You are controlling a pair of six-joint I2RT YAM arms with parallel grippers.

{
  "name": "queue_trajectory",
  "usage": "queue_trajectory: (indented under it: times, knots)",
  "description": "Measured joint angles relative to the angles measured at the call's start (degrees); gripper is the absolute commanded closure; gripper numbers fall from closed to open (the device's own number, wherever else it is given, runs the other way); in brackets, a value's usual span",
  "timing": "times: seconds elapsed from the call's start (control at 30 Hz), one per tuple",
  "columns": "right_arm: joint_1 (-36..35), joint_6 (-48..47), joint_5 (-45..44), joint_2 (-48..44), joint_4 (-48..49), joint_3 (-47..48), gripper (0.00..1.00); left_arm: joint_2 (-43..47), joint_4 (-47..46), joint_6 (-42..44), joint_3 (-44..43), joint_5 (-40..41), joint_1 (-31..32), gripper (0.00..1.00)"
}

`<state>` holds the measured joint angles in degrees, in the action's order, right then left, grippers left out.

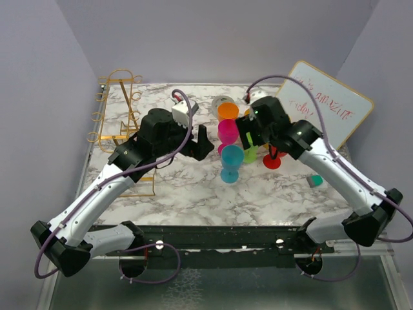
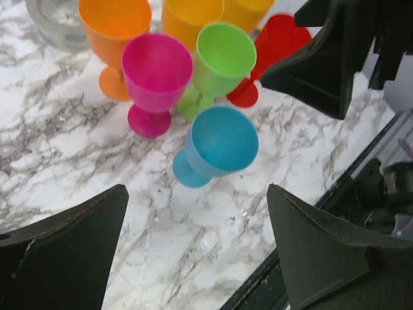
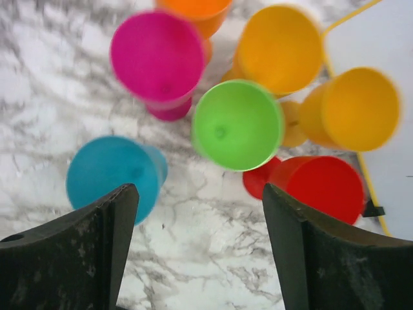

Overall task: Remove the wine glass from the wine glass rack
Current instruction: Place the wine glass at the center of the board, then reset both arms

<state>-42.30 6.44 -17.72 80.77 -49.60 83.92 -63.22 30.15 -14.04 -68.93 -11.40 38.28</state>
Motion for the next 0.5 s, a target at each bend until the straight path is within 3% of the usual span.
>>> queue_trajectory:
  times: [0.1, 0.3, 0.33, 0.5]
  knots:
    - [5.81, 0.24, -0.37, -4.70, 5.14, -0.09, 0.14, -0.94, -2.56, -0.72, -1.92, 2.01, 0.00, 0.01]
    - [25.27, 4.26, 5.42, -8.31, 14.86, -1.01, 0.04, -7.65, -6.99, -1.36, -10.60, 6.32, -1.03, 0.01]
    - [27.12, 4.96, 6.23, -8.15, 15.58, -1.18, 0.01, -9.18, -7.61, -1.49, -12.04, 6.38, -1.66, 0.01]
    - [28.44, 6.56, 11.63, -8.02, 16.28, -1.49, 0.00, -14.71, -8.98, -3.61, -16.00, 6.40, -6.82, 0.01]
